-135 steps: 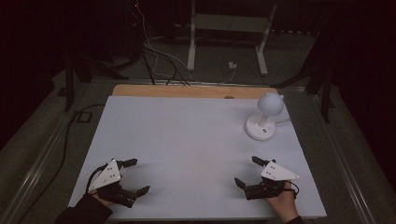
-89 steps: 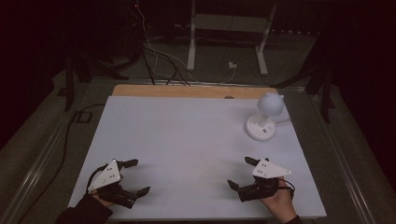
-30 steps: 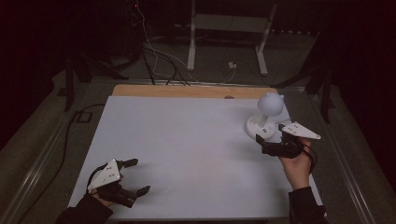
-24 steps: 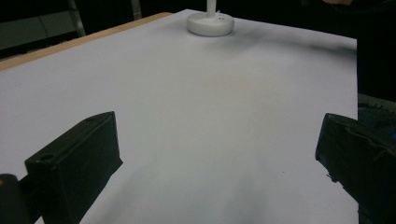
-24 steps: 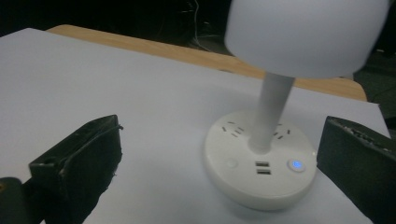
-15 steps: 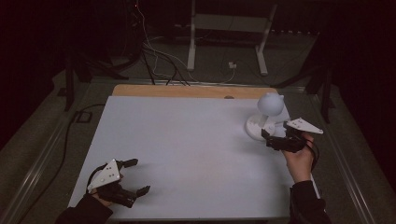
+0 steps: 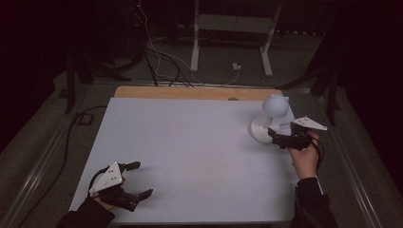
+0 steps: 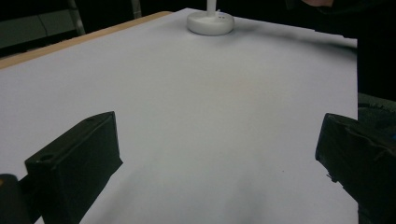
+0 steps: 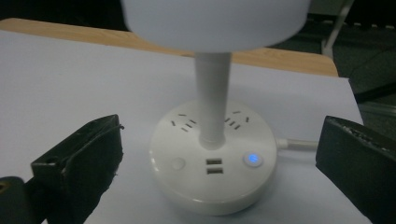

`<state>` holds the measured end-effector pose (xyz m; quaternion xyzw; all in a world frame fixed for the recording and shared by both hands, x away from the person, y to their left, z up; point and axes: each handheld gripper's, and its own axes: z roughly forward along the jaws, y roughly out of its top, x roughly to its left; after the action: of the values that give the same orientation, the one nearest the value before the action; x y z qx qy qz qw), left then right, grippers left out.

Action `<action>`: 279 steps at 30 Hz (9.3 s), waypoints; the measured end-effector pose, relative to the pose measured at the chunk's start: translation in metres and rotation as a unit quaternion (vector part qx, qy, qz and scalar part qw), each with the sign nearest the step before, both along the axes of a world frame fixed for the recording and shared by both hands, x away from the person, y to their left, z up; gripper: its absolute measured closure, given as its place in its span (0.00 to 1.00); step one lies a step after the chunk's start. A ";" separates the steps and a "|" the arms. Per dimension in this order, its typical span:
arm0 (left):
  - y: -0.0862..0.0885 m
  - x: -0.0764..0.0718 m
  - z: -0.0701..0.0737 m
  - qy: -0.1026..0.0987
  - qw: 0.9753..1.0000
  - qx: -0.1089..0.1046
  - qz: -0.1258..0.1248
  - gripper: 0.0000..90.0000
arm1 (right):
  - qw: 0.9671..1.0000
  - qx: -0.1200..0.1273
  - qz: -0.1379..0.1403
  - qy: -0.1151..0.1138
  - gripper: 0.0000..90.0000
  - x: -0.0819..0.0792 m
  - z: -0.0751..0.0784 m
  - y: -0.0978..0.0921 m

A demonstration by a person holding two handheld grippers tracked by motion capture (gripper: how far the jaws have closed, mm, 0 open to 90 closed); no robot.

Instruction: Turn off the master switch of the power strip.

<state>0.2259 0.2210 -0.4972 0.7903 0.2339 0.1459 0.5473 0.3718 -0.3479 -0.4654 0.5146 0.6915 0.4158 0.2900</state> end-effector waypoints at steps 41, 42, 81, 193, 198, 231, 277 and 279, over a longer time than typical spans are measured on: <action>0.000 0.000 0.000 0.004 1.000 -0.003 -0.002 0.00 | 0.992 0.030 -0.118 0.043 0.76 0.025 -0.016 -0.010; 0.000 0.000 0.000 0.004 1.000 -0.002 -0.001 0.00 | 0.991 0.030 -0.121 0.042 0.79 0.024 -0.016 -0.010; 0.000 0.000 0.000 0.006 1.000 -0.001 -0.004 0.00 | 0.992 -0.031 -0.115 0.034 1.00 0.032 -0.045 0.007; 0.001 0.000 0.002 0.008 1.000 0.000 -0.004 0.00 | 0.994 -0.023 -0.101 -0.039 0.08 0.017 -0.017 -0.008; 0.001 0.000 0.002 0.008 1.000 0.000 -0.004 0.00 | 0.996 -0.021 -0.087 -0.016 0.00 0.015 -0.017 -0.009; 0.001 -0.001 0.002 0.007 1.000 -0.003 -0.006 0.00 | 0.999 0.030 0.039 0.021 0.00 -0.045 0.001 0.038; -0.001 -0.002 0.001 0.007 1.000 0.006 -0.013 0.00 | 0.975 -0.025 0.211 0.064 0.00 -0.120 -0.052 0.075; -0.002 -0.002 0.001 0.007 1.000 0.005 -0.013 0.00 | 0.975 -0.026 0.212 0.060 0.00 -0.120 -0.051 0.075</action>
<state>0.2243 0.2193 -0.4960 0.7973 0.2264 0.1343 0.5432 0.2523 -0.2727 -0.5168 0.3725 0.8117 0.4180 0.1665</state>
